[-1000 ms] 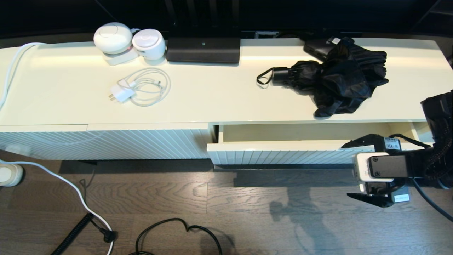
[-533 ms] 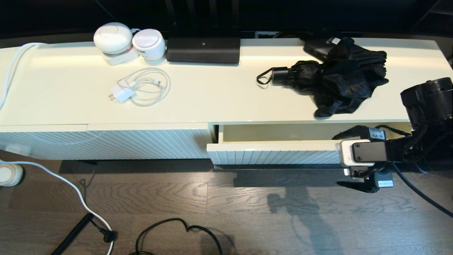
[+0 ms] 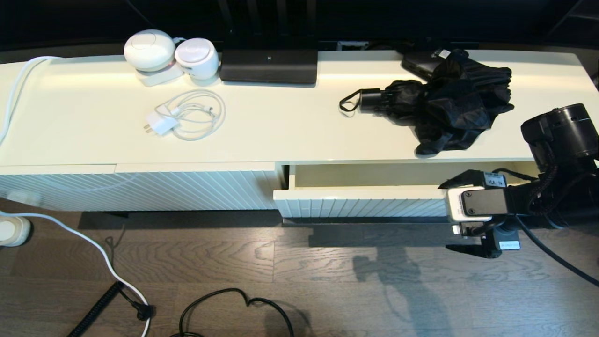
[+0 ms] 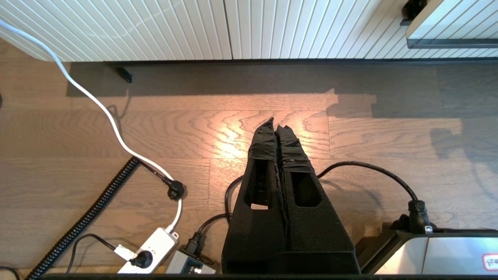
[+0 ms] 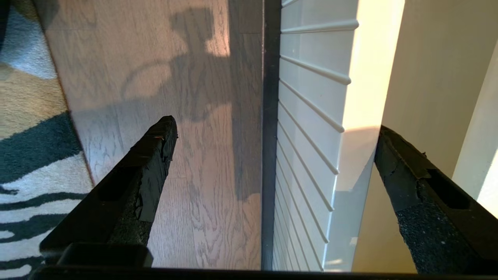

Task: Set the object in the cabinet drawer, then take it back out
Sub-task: Open the drawer

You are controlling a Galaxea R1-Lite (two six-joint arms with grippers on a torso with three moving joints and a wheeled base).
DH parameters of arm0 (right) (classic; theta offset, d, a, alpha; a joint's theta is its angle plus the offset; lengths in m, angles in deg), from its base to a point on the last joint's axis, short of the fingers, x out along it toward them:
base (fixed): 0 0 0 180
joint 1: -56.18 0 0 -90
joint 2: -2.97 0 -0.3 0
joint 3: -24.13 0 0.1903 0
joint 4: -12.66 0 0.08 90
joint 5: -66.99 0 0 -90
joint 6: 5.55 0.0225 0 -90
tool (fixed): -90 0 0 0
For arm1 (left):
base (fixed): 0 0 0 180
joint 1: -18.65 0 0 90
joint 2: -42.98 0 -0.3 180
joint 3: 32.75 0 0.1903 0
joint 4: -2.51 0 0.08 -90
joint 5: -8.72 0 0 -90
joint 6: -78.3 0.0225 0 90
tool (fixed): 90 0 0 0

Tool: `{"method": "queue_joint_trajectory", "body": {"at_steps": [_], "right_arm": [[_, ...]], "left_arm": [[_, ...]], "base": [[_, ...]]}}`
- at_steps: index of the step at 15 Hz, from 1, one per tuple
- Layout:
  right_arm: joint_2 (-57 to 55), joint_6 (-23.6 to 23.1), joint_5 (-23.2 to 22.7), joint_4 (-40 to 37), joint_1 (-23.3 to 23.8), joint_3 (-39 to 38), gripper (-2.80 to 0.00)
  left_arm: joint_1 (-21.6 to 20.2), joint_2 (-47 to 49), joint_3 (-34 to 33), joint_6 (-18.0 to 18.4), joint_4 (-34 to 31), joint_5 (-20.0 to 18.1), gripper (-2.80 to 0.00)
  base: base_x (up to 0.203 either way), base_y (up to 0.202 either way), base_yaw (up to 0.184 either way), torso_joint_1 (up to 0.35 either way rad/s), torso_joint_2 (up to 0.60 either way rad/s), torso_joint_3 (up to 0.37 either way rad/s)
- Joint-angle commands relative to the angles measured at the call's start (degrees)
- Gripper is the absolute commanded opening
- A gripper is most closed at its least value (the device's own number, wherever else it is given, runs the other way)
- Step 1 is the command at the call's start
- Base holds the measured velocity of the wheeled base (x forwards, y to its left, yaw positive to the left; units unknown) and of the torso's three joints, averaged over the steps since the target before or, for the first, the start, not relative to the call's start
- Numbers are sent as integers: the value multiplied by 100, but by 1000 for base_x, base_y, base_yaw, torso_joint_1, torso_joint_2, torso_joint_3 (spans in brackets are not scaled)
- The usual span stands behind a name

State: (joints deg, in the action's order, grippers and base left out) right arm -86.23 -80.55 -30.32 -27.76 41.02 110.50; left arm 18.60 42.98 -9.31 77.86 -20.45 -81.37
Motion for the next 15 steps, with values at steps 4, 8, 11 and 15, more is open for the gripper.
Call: {"method": "queue_joint_trajectory", "body": {"at_steps": [4, 8, 11, 15], "right_arm": [[193, -41, -8, -288, -49, -106, 0], [325, -50, -16, -290, -49, -518, 0], [402, -49, -16, -286, -52, -734, 0], [544, -50, -16, -285, -64, -1081, 0]], "left_arm": [[5, 0, 1, 0, 2, 0, -280], [5, 0, 1, 0, 2, 0, -280], [4, 0, 1, 0, 2, 0, -280], [-4, 0, 1, 0, 2, 0, -280]], "base": [[0, 0, 0, 0, 0, 0], [0, 0, 0, 0, 0, 0], [0, 0, 0, 0, 0, 0], [0, 0, 0, 0, 0, 0]]}}
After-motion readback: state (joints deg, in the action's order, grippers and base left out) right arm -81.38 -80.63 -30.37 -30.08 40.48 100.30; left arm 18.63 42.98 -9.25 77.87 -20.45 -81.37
